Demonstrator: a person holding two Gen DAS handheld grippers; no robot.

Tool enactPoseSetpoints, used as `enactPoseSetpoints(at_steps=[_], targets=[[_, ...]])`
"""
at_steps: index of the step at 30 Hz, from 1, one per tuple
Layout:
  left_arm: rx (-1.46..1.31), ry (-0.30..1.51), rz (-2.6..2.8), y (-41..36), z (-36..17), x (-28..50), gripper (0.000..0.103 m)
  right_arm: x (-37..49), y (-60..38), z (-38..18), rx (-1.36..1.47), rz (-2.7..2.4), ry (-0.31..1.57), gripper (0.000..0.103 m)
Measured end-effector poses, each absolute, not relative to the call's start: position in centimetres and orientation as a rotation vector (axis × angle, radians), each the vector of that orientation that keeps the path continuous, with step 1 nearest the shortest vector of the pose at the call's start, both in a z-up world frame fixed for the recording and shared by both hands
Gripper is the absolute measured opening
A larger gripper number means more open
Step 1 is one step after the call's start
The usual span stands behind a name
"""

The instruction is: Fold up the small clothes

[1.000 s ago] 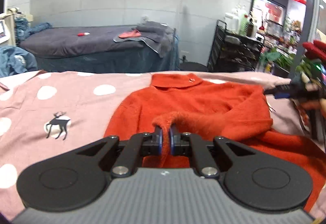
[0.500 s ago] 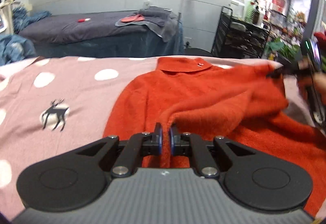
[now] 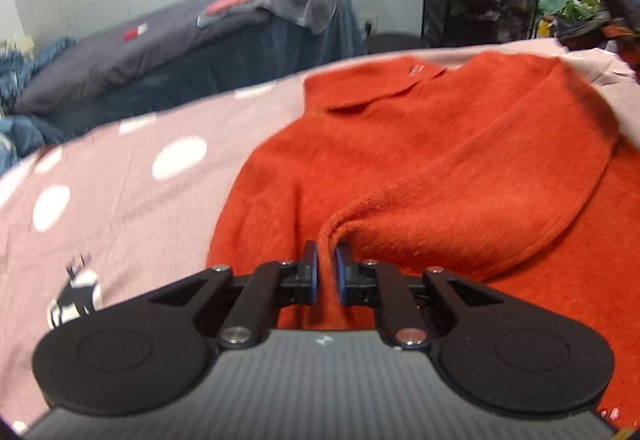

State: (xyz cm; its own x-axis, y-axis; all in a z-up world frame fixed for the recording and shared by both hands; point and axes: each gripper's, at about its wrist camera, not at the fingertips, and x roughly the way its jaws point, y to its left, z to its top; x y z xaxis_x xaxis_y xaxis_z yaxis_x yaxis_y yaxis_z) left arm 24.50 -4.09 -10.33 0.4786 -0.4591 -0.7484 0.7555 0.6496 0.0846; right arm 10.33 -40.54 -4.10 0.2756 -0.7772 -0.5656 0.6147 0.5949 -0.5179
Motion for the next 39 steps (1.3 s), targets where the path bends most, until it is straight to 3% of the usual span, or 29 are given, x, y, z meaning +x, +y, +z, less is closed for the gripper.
enactPoseSetpoints(at_steps=[2,4,7,12,15,20,24,29,39], targets=[[0.420,0.781,-0.770,-3.6,-10.7,25.1,0.011,8.9,-39.9,-2.6,-0.080,-0.899,0.762,0.064],[0.410,0.785,-0.774,-3.1,-10.9,25.4,0.011,7.4,-38.4,-1.8,0.008,-0.815,0.729,0.067],[0.387,0.802,-0.778,-2.8,-10.9,25.8,0.011,5.5,-34.7,-1.9,0.021,-0.678,0.740,0.068],[0.334,0.820,-0.766,-2.6,-10.6,26.5,0.013,1.5,-29.2,-4.4,-0.091,-0.438,0.793,0.051],[0.374,0.820,-0.764,-2.9,-10.8,26.2,0.016,-0.4,-30.8,-6.8,-0.050,-0.507,0.892,0.049],[0.371,0.828,-0.718,-2.0,-10.8,26.2,0.021,-3.8,-34.9,-5.7,0.023,-0.776,0.858,0.054],[0.276,0.840,-0.708,0.3,-9.8,26.4,0.022,-5.9,-31.4,-4.0,0.024,-0.620,0.774,0.054],[0.217,0.843,-0.678,3.4,-8.7,25.6,0.024,-7.5,-25.9,-2.4,0.027,-0.492,0.701,0.076],[0.124,0.876,-0.709,4.6,-9.4,23.1,0.030,-9.0,-20.2,-2.5,0.125,-0.419,0.637,0.084]])
